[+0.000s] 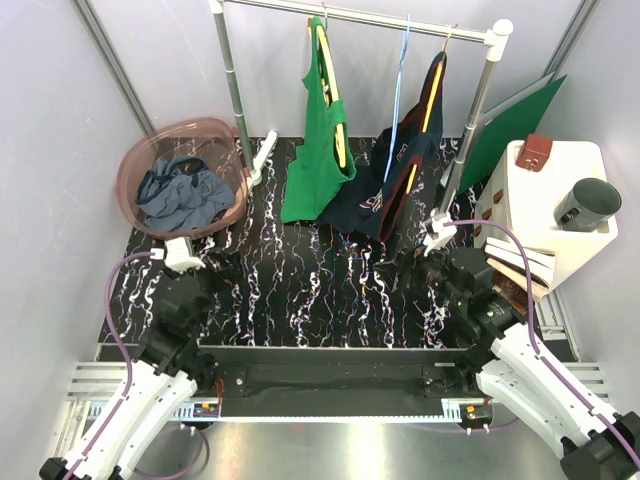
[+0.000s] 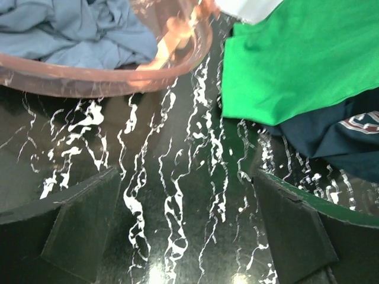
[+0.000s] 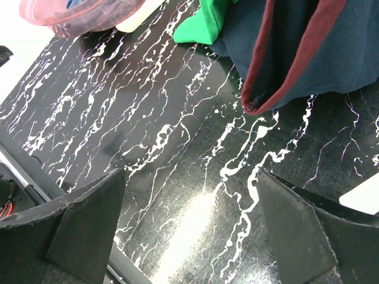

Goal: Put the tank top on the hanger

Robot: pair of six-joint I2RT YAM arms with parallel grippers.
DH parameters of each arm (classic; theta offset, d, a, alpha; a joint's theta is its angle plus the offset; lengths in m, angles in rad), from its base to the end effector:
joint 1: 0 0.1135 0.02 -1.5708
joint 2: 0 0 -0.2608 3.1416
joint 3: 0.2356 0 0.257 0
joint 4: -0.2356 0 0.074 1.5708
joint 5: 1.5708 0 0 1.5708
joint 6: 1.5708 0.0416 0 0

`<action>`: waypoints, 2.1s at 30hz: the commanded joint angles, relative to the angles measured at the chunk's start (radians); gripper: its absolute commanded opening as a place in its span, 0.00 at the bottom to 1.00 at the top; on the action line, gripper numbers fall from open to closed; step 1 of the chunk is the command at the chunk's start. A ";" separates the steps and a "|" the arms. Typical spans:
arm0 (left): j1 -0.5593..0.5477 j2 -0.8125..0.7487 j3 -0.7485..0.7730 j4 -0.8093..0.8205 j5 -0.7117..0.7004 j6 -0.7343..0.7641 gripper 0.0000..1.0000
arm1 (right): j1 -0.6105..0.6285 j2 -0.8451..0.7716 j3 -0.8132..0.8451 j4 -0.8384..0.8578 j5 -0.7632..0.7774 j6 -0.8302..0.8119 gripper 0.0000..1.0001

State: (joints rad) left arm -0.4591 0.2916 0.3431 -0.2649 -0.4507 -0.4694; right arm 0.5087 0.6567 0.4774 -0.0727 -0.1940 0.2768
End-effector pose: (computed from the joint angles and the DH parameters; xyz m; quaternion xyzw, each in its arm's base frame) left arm 0.1206 -0.0394 0.2376 -0.1442 0.7580 -0.1185 0.6250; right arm 0.1544 0.0953 0.2586 -0.1499 0.7745 0.3041 0.5340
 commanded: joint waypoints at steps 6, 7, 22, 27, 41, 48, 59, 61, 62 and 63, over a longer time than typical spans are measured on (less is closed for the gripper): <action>-0.006 0.090 0.046 0.019 0.006 0.004 0.99 | 0.004 0.003 0.006 0.024 0.021 -0.002 1.00; -0.006 0.101 0.045 0.027 0.032 0.011 0.99 | 0.004 0.001 0.006 0.024 0.019 -0.004 1.00; 0.118 0.734 0.621 0.168 0.112 0.407 0.99 | 0.004 -0.017 0.003 0.021 -0.004 0.007 1.00; 0.348 1.059 0.855 0.187 0.153 0.273 0.99 | 0.004 -0.025 0.001 0.019 -0.013 0.010 1.00; 0.560 1.712 1.375 -0.051 0.070 0.307 0.99 | 0.004 0.018 0.004 0.040 -0.042 0.007 1.00; 0.579 1.834 1.384 -0.066 0.070 0.296 0.99 | 0.004 0.018 0.003 0.045 -0.053 0.010 1.00; 0.594 1.728 1.364 -0.077 0.153 0.264 0.00 | 0.004 -0.015 -0.005 0.042 -0.045 0.015 1.00; 0.586 1.652 1.338 -0.062 0.135 0.258 0.00 | 0.005 -0.017 -0.005 0.040 -0.048 0.015 1.00; 0.583 1.565 1.331 -0.034 0.124 0.261 0.00 | 0.004 -0.017 -0.005 0.040 -0.048 0.015 1.00; 0.574 1.520 1.318 -0.022 0.101 0.259 0.00 | 0.004 -0.016 -0.005 0.040 -0.047 0.015 1.00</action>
State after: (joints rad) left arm 0.1307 2.0960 1.6695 -0.3717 -0.3252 -0.1917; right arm 0.5087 0.6498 0.4763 -0.0719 -0.2298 0.2852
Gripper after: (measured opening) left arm 0.046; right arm 0.994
